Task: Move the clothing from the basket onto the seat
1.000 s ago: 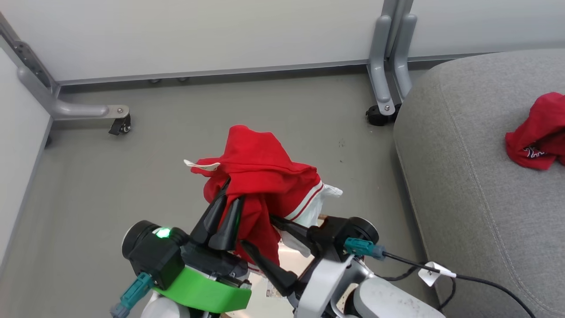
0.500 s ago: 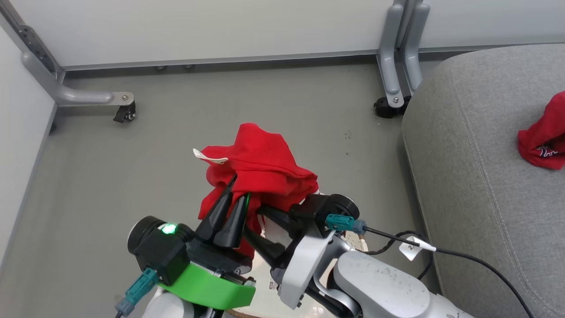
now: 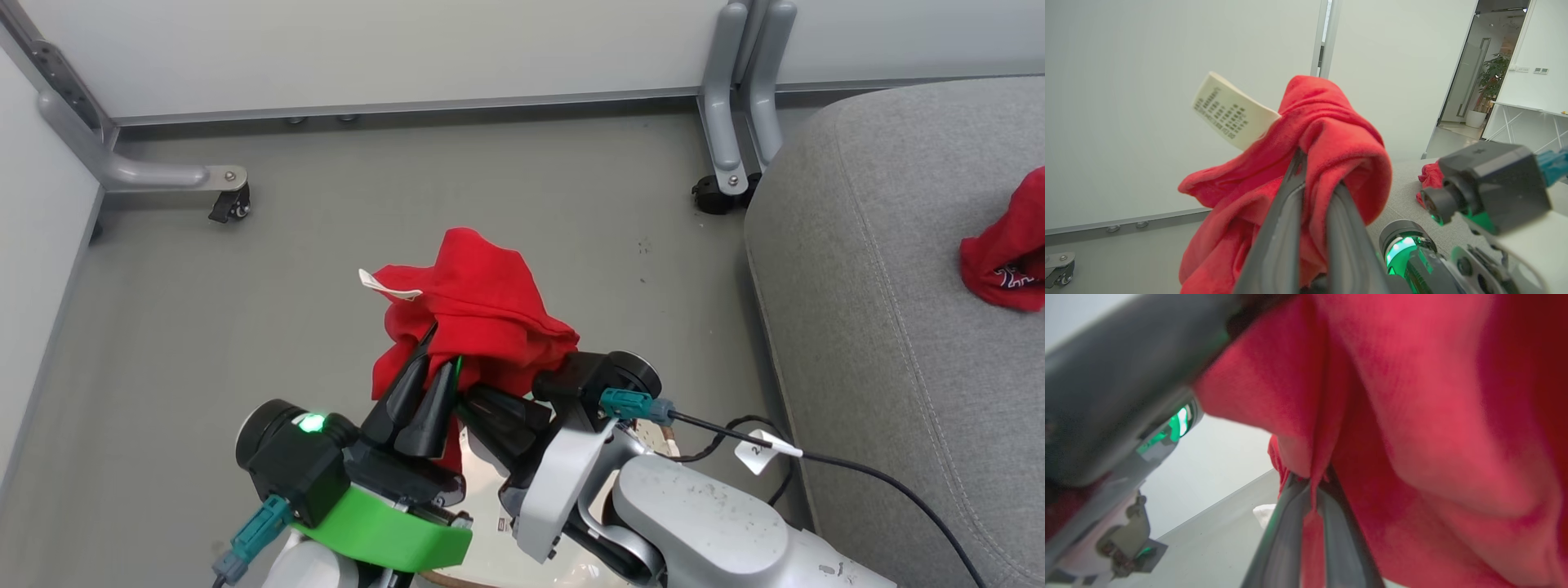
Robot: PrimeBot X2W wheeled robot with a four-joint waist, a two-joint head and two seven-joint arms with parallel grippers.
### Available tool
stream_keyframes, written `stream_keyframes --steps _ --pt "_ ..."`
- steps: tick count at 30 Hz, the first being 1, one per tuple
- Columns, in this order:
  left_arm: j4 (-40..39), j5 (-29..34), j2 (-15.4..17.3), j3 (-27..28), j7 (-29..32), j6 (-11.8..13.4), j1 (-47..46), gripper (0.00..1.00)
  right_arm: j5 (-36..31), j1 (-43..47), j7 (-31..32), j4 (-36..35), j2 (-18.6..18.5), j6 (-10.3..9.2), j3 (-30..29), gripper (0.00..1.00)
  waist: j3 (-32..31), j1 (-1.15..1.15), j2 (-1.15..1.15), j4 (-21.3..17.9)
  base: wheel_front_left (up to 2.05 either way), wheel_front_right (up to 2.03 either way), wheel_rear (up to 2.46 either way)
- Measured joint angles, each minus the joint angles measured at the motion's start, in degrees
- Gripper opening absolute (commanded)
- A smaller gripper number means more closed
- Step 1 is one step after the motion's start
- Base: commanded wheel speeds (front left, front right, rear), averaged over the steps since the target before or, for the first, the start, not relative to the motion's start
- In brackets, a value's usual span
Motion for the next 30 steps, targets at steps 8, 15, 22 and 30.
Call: stream_keyframes --steps 8,15,22,30 --pt "0.4 -0.2 0.2 -0.1 -0.1 0.0 0.0 0.40 0.4 -1.1 -0.6 0.9 -0.1 0.00 0.4 0.00 0.3 0.00 0.00 -0.1 0.00 0.00 0.00" --pt "0.1 0.8 1.9 -0.4 1.2 1.0 0.7 1.00 -0.8 -2.3 -1.2 2.1 -0.7 0.00 -1.7 0.00 0.4 0.00 0.00 -0.1 0.00 0.00 0.00" --pt "-0.8 2.0 5.2 -1.7 3.9 1.1 3.1 1.00 -2.4 -2.6 -1.4 3.4 -1.5 0.00 -4.9 0.00 0.6 0.00 0.00 0.7 0.00 0.00 0.00" --pt "-0.7 3.6 7.6 -4.5 6.9 0.8 5.2 1.00 -3.9 -2.5 -1.5 5.2 -1.9 0.00 -7.8 0.00 0.9 0.00 0.00 1.2 0.00 0.00 0.00"
